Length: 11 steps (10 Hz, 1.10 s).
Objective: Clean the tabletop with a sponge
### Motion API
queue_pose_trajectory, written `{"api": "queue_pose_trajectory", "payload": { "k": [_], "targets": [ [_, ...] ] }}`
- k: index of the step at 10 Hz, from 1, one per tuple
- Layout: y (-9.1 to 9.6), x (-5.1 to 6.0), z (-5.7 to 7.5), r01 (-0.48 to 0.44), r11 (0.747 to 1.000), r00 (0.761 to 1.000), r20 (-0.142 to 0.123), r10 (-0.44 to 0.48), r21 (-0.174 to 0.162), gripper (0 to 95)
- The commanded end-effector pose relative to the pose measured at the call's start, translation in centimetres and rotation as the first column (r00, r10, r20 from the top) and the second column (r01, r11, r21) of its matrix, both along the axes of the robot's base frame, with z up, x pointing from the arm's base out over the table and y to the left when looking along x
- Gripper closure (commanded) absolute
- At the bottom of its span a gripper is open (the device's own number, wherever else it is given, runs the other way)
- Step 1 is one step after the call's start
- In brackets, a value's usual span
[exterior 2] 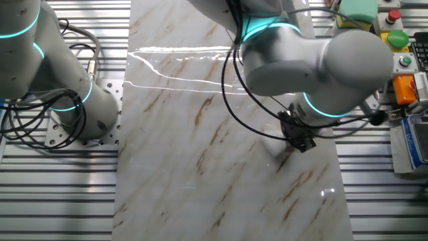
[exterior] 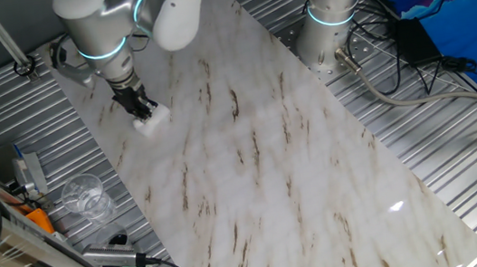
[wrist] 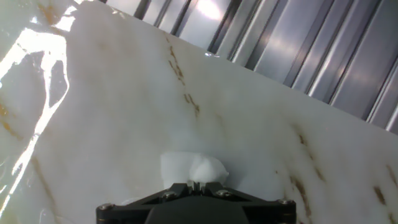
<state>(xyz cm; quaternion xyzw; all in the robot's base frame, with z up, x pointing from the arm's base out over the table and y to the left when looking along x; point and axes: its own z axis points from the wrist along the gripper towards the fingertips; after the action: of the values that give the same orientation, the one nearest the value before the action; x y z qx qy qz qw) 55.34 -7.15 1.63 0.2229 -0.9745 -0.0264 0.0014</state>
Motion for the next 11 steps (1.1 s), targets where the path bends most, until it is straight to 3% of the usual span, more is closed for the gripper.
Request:
{"api": "queue_pose_trajectory", "payload": {
  "k": [1, 4, 5, 11],
  "targets": [
    [0.6, -0.6, 0.2, 0.011, 1.000, 1.000, -0.001, -0.011, -0.001, 95.0],
    [2.1, -1.9, 0.1, 0.038, 0.999, 0.999, -0.001, -0.038, 0.002, 95.0],
    [3.1, -2.8, 0.0, 0.055, 0.998, 0.998, 0.003, -0.055, 0.004, 95.0],
    [6.0, -4.7, -0.2, 0.109, 0.994, 0.994, 0.005, -0.109, -0.005, 95.0]
  ]
}}
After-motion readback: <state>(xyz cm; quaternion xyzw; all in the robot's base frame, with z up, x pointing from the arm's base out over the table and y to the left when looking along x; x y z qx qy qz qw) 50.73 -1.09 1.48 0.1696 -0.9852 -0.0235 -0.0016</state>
